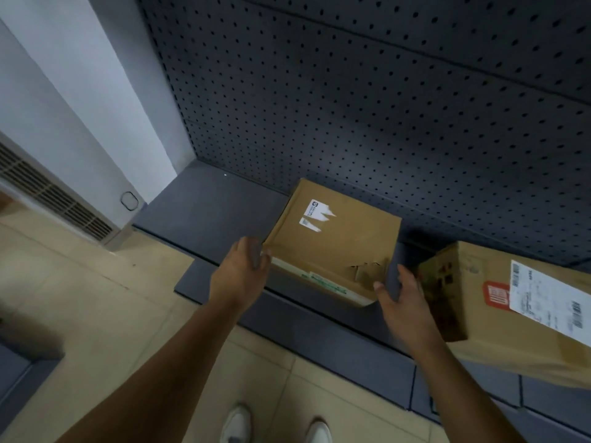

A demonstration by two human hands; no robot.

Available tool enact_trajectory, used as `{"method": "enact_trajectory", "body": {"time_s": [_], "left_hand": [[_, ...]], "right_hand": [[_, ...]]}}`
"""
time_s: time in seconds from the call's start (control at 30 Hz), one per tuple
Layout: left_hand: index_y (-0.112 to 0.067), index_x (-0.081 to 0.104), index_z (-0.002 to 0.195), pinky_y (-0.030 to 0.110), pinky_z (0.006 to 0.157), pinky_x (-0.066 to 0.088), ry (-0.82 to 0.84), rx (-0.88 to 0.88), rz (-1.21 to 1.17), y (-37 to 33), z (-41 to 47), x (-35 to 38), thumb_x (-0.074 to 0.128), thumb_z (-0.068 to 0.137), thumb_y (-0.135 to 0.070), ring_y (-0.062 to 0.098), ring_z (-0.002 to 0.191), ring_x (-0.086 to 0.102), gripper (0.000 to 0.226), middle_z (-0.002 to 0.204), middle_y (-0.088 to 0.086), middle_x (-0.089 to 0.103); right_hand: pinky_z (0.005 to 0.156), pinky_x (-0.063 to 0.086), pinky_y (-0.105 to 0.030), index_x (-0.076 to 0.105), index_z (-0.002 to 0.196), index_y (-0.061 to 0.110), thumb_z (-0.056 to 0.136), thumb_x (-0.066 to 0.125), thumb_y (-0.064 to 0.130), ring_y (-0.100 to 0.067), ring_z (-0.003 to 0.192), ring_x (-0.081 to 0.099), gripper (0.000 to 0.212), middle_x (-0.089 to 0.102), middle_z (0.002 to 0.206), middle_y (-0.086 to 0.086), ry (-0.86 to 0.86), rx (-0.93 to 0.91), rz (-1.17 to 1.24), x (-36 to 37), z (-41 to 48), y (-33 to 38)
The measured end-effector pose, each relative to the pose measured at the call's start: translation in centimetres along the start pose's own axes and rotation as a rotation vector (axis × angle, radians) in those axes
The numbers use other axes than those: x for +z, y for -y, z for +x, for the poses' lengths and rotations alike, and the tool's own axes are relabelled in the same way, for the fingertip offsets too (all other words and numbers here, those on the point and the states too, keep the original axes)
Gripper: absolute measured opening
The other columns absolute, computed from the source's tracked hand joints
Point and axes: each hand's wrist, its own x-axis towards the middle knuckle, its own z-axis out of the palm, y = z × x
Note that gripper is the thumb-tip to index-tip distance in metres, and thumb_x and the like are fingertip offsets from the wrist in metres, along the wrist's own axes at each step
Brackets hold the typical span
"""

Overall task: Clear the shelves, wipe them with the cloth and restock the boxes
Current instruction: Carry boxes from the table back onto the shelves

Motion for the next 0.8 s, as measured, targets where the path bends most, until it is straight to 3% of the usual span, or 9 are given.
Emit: {"method": "enact_trajectory", "body": {"time_s": [0.1,0.17,0.3,0.43,0.53,0.67,0.73,0.8], "left_hand": [[-0.022,0.042,0.14,0.033,0.084,0.04,0.025,-0.002,-0.054,-0.2,1.9,0.9,0.042,0.102,-0.056,0.016,0.099,0.052,0.051,0.138,0.001,0.05],[-0.019,0.04,0.142,0.036,0.087,0.044,0.038,-0.025,-0.092,-0.2,3.4,1.4,0.044,0.099,-0.061,0.019,0.106,0.054,0.061,0.141,0.003,0.05],[-0.018,0.032,0.154,0.042,0.108,0.042,0.117,-0.113,-0.271,-0.3,5.7,2.8,0.051,0.095,-0.065,0.026,0.135,0.049,0.077,0.154,0.005,0.044],[-0.022,0.044,0.149,0.04,0.101,0.049,0.159,-0.168,-0.403,-0.3,7.7,4.1,0.057,0.089,-0.069,0.025,0.12,0.059,0.077,0.139,0.004,0.058],[-0.02,0.051,0.144,0.031,0.091,0.051,0.169,-0.167,-0.481,-0.6,8.7,4.7,0.064,0.089,-0.063,0.022,0.114,0.063,0.071,0.131,0.002,0.062],[-0.02,0.06,0.136,0.017,0.07,0.048,0.194,-0.148,-0.565,-0.9,9.3,4.7,0.069,0.089,-0.053,0.009,0.095,0.065,0.058,0.121,0.0,0.068],[-0.023,0.061,0.133,0.017,0.069,0.048,0.23,-0.147,-0.569,-0.9,9.4,4.7,0.069,0.089,-0.052,0.004,0.09,0.064,0.053,0.113,-0.003,0.068],[-0.026,0.061,0.133,0.023,0.078,0.052,0.265,-0.152,-0.556,-1.1,9.3,4.6,0.069,0.088,-0.055,0.009,0.093,0.066,0.054,0.113,-0.003,0.067]], "right_hand": [[0.114,0.034,-0.045,0.011,0.162,0.033,0.098,0.054,0.056,-0.028,0.15,0.03,0.08,0.02,0.168,0.0,-0.026,0.043,0.094,1.1,1.4,-0.1],[0.117,0.033,-0.046,0.009,0.162,0.032,0.095,0.056,0.059,-0.028,0.151,0.028,0.086,0.019,0.168,0.001,-0.029,0.077,0.159,1.8,2.2,-0.5],[0.117,0.03,-0.042,0.006,0.163,0.027,0.095,0.058,0.058,-0.028,0.152,0.027,0.091,0.017,0.169,0.0,-0.031,0.138,0.267,3.1,3.4,-1.0],[0.11,0.037,-0.039,0.008,0.163,0.028,0.093,0.061,0.059,-0.029,0.145,0.039,0.093,0.03,0.164,-0.004,-0.018,0.212,0.38,4.0,4.6,-1.1],[0.107,0.043,-0.041,0.023,0.16,0.032,0.089,0.063,0.063,-0.027,0.135,0.05,0.087,0.047,0.153,0.001,-0.016,0.233,0.445,4.3,5.4,-1.3],[0.105,0.048,-0.044,0.046,0.144,0.037,0.088,0.068,0.058,-0.024,0.118,0.06,0.064,0.062,0.132,0.006,0.012,0.227,0.555,4.8,6.3,-1.1],[0.105,0.049,-0.049,0.053,0.133,0.044,0.076,0.075,0.065,-0.023,0.114,0.063,0.065,0.066,0.126,0.009,0.022,0.231,0.599,5.0,6.4,-1.0],[0.104,0.05,-0.051,0.057,0.121,0.05,0.058,0.077,0.073,-0.022,0.113,0.065,0.07,0.069,0.121,0.012,0.023,0.247,0.655,5.1,6.8,-1.4]]}}
